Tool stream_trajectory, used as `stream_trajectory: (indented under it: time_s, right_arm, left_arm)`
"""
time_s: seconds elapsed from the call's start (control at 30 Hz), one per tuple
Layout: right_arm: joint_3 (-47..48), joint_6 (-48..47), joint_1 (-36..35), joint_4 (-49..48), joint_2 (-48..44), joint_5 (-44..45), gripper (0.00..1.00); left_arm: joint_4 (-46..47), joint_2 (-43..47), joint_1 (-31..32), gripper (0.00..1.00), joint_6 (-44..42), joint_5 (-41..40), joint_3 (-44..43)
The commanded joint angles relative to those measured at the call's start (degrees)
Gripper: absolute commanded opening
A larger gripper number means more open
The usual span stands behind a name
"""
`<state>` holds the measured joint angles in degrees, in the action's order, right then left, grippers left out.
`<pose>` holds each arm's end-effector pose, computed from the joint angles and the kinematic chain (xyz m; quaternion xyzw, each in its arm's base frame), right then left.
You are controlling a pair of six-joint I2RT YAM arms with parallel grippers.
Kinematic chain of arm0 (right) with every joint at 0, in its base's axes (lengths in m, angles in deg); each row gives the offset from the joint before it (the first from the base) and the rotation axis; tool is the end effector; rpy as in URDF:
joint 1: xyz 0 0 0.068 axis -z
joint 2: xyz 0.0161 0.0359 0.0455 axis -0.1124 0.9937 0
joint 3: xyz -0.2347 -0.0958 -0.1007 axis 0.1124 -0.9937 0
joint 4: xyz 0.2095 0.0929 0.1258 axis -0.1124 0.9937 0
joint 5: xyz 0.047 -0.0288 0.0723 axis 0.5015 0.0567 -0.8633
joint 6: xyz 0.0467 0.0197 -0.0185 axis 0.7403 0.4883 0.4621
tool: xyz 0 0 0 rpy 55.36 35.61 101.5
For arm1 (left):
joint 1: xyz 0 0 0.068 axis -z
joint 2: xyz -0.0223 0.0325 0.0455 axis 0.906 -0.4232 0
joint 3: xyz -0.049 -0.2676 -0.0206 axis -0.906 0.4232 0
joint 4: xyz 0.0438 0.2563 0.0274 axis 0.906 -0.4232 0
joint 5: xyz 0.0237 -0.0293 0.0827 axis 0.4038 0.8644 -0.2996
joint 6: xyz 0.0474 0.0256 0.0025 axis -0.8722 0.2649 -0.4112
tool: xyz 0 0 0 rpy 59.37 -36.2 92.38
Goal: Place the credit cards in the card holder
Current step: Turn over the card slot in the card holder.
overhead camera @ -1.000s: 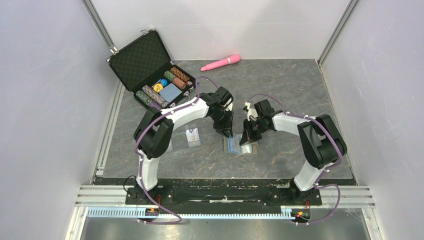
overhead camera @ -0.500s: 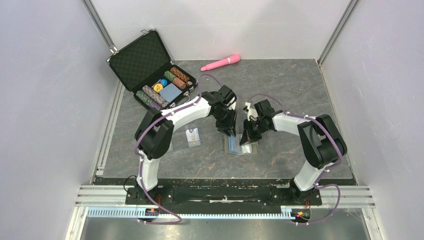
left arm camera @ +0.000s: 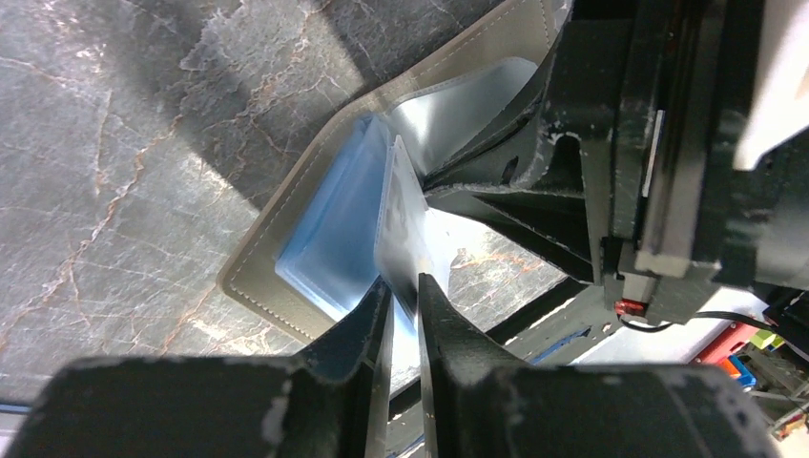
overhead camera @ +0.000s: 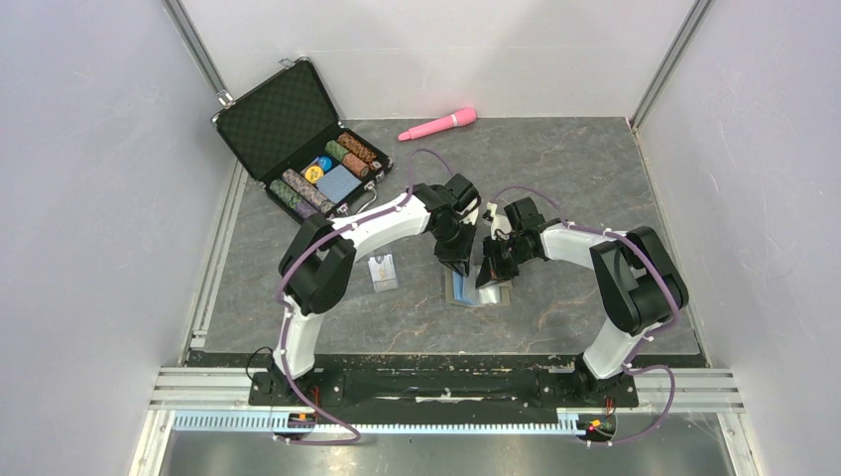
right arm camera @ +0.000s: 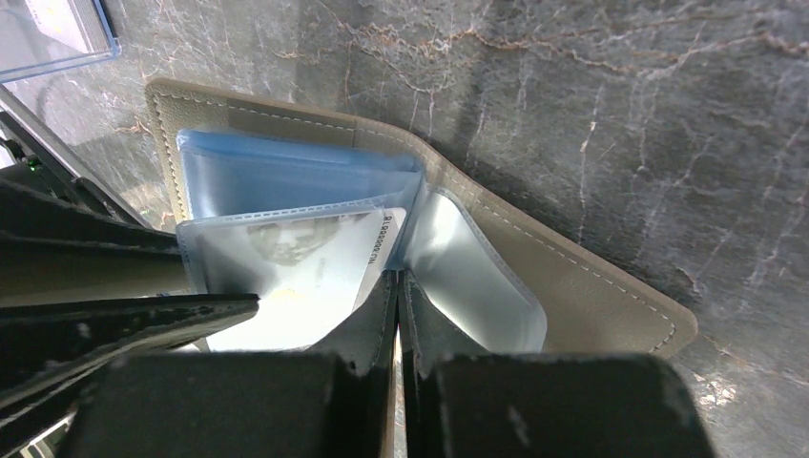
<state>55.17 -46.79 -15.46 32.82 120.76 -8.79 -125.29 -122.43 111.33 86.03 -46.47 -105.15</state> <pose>0.2730 0.1304 0.1310 -0.1066 0.9380 0.3186 0.0849 0.2875 -0.3175 0.1971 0.1949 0.9533 -0.2258 0.0466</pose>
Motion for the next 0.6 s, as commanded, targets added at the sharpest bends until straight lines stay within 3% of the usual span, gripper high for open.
stream_trajectory:
  time_s: [0.0,0.07,0.17,0.43,0.5,0.57]
  right_arm:
    - [-1.43,-1.31,-0.85,0.08,0.39,2.11,0.0]
    - [-0.93,-1.27,-0.85,0.02,0.04,1.7,0.0]
    - [0.44,-0.85,-0.85,-0.34,-1.66,0.92,0.0]
    - [5.61,2.19,-0.34,-1.91,-5.32,-0.96,0.0]
    - [6.15,3.07,-0.02,-2.46,-5.64,-1.47,0.0]
    - [6.62,3.6,0.49,-2.8,-5.78,-1.98,0.0]
  left_arm:
    - [-0.39,-1.21,0.48,0.23,-2.14,1.03,-2.75]
    - [0.0,-1.2,0.47,0.2,-1.86,1.5,-2.61]
    - [-0.08,-0.59,0.22,0.02,-1.8,1.07,-1.87]
    - [-4.3,4.4,-3.06,0.02,-2.46,-3.14,1.31]
    - [-4.53,5.01,-3.48,0.08,-2.46,-2.58,1.56]
    - [-3.45,4.73,-3.48,0.31,-2.19,0.24,1.87]
